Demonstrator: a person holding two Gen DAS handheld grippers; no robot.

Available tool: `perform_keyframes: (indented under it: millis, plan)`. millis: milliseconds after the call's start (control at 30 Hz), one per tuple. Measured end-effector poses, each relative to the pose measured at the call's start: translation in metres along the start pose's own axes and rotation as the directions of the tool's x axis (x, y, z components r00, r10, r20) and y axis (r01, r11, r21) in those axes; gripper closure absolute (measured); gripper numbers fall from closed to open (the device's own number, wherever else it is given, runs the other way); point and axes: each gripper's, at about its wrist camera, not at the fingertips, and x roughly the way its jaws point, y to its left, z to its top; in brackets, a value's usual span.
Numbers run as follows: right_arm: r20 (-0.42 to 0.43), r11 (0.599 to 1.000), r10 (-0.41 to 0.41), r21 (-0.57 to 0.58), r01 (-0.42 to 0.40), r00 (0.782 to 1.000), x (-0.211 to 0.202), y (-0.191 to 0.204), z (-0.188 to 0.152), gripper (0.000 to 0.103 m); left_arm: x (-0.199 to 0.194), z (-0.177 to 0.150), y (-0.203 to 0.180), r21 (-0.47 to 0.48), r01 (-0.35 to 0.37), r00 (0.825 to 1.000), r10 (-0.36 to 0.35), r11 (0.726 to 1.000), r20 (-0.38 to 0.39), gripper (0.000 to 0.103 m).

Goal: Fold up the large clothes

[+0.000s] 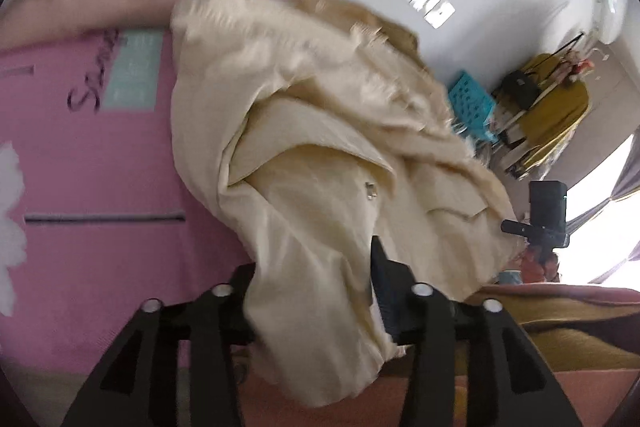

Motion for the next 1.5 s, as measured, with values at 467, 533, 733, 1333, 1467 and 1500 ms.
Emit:
perform_keyframes:
  millis: [467,533,733,1333,1467,1500]
  plan:
    - [0.067,0.992,0.119,0.033,-0.121,0.991,-0.007,0.003,-0.018,0.083,-0.005,0.007,-0.013,0.029,-0.027,1.000,0.027,0.999,0.001,0.079]
    - [0.101,0.991,0.132,0.005,-0.133,0.986,-0.016,0.010,-0.013,0.084,-0.013,0.013,-0.019,0.036,-0.009,1.000,0.008,0.999,0.017,0.079]
    - [0.228,0.991,0.132,-0.014,-0.133,0.965,-0.044,0.026,0.009,0.087,-0.029,0.031,-0.020,0.009,0.016,0.999,-0.016,1.000,0.044,0.081]
    - [0.384,0.979,0.151,0.073,-0.193,0.911,-0.074,0.031,0.117,0.087,-0.061,0.120,-0.051,0.038,-0.035,0.999,0.033,0.999,0.037,0.081]
    - [0.399,0.976,0.141,0.096,-0.194,0.906,-0.076,0.026,0.142,0.087,-0.063,0.147,-0.056,0.051,-0.046,0.998,0.044,0.998,0.039,0.080]
    - [0.406,0.975,0.134,0.111,-0.194,0.904,-0.076,0.023,0.149,0.087,-0.062,0.153,-0.057,0.054,-0.044,0.998,0.043,0.998,0.037,0.080]
